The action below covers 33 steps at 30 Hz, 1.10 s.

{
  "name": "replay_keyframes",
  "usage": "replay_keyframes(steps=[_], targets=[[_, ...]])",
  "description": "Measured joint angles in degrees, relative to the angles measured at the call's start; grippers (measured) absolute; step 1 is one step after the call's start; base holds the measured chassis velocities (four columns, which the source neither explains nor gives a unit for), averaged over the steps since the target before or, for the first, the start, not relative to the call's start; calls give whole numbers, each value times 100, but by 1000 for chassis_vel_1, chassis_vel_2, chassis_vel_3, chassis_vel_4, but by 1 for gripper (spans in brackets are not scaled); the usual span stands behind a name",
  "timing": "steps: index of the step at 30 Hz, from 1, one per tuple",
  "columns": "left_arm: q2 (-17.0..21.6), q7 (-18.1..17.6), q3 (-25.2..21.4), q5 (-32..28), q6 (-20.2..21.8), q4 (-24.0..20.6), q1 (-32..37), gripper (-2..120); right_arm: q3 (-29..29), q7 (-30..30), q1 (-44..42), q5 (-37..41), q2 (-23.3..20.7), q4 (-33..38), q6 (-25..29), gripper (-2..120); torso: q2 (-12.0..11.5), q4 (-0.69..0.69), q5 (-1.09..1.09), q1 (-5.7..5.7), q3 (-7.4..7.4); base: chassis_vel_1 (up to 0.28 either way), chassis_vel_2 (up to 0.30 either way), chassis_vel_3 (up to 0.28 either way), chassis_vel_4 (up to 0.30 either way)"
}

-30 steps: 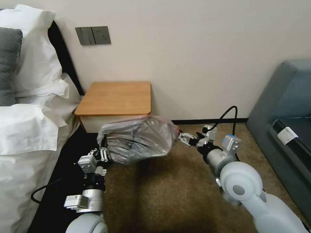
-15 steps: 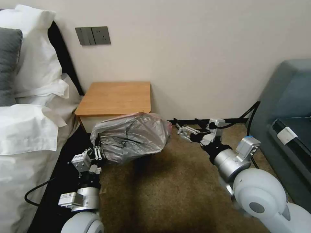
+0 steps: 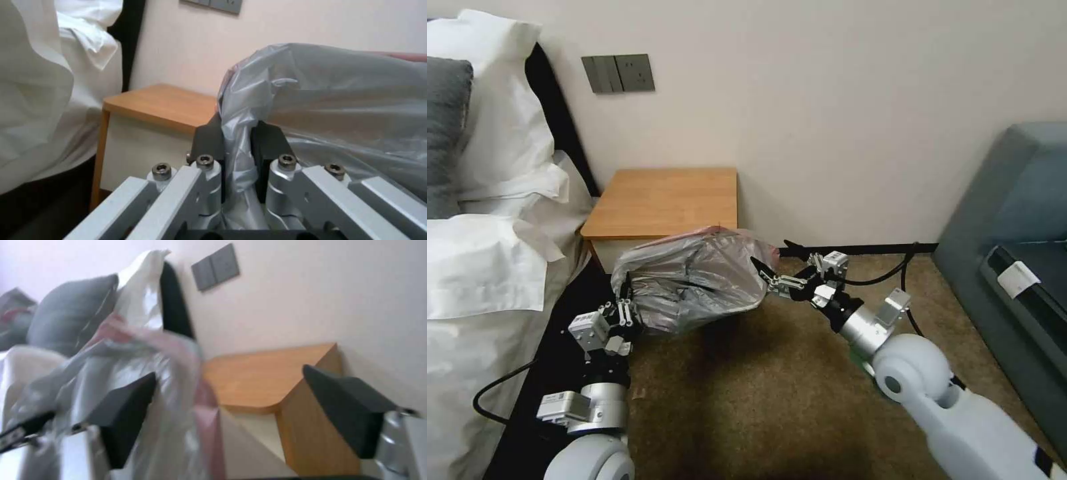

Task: Pick up the garbage bag from the table and place it over the trash can.

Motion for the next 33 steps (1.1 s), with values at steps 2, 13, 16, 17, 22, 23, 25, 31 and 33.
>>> replay_keyframes(steps=[2, 13, 16, 17, 22, 23, 25, 31, 33], targets=[[-4, 15, 5, 8, 0, 0, 10, 9, 2, 39, 11, 30, 59, 0, -5, 80, 0, 0, -1, 0, 0, 0, 0, 0, 0], [-16, 132, 41, 103, -8, -11, 43, 9, -51, 358, 59, 26, 208, -9, -52, 38, 0, -1, 0, 0, 0, 0, 0, 0, 0], [-20, 155, 46, 124, -16, -11, 56, 9, -55, 388, 76, 43, 219, -9, -53, 29, 0, 0, 0, 0, 0, 0, 0, 0, 0], [-20, 164, 46, 128, -17, -11, 59, 9, -56, 392, 79, 46, 221, -8, -53, 28, 0, 0, 0, 0, 0, 0, 0, 0, 0], [-22, 232, 43, 182, -80, 11, 83, 9, -61, 474, 97, 182, 176, 64, -93, 7, 0, -1, 0, 0, 0, 0, 0, 0, 0], [-25, 271, 43, 193, -121, 13, 88, 9, -55, 522, 128, 312, 119, 68, -153, 2, 0, 0, 1, 0, 0, 0, 0, 0, 0], [-25, 301, 43, 199, -152, 18, 88, 9, -48, 540, 151, 401, 69, 68, -192, 0, 0, 0, 1, 0, 0, 0, 0, 0, 0], [-26, 610, 7, 256, -351, 46, 115, 9, 7, 516, 379, 1248, -639, 73, -525, 0, 0, -1, 0, 0, 0, 0, 0, 0, 0], [-32, 713, 10, 256, -412, 46, 128, 9, -3, 497, 493, 1530, -871, 65, -634, 0, 0, -1, 1, 0, 0, 0, 0, 0, 0]])
